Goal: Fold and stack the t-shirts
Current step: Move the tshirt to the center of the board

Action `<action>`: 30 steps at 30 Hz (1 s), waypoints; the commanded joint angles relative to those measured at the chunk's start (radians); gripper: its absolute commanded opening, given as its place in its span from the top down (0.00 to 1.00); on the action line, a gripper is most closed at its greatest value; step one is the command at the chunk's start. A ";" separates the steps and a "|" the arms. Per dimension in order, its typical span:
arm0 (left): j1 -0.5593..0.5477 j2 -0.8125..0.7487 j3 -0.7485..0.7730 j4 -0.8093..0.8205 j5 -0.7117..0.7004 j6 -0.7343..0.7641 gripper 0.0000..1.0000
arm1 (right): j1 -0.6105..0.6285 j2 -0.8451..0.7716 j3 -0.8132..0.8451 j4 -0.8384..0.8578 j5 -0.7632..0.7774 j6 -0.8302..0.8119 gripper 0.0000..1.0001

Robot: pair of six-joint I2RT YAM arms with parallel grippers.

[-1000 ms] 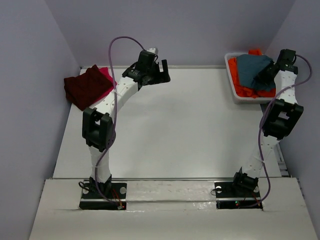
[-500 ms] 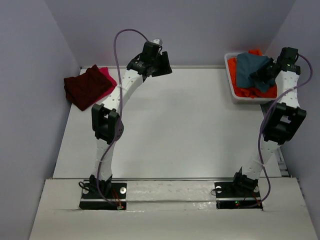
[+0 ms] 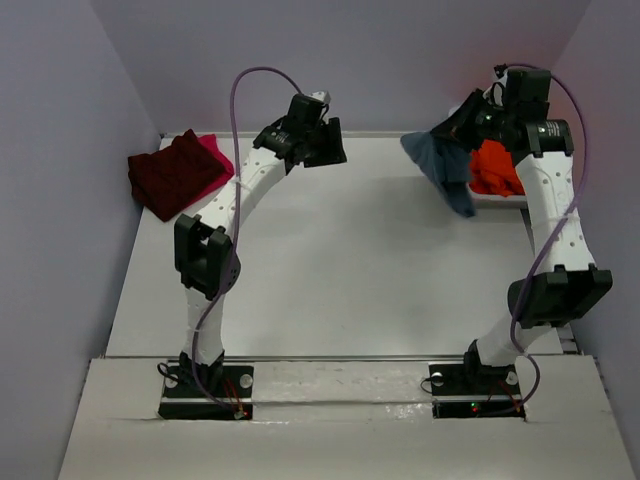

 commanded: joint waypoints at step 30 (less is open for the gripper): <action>-0.096 -0.612 -0.664 0.389 -0.274 -0.034 0.39 | 0.226 -0.307 0.032 -0.058 0.068 -0.188 0.93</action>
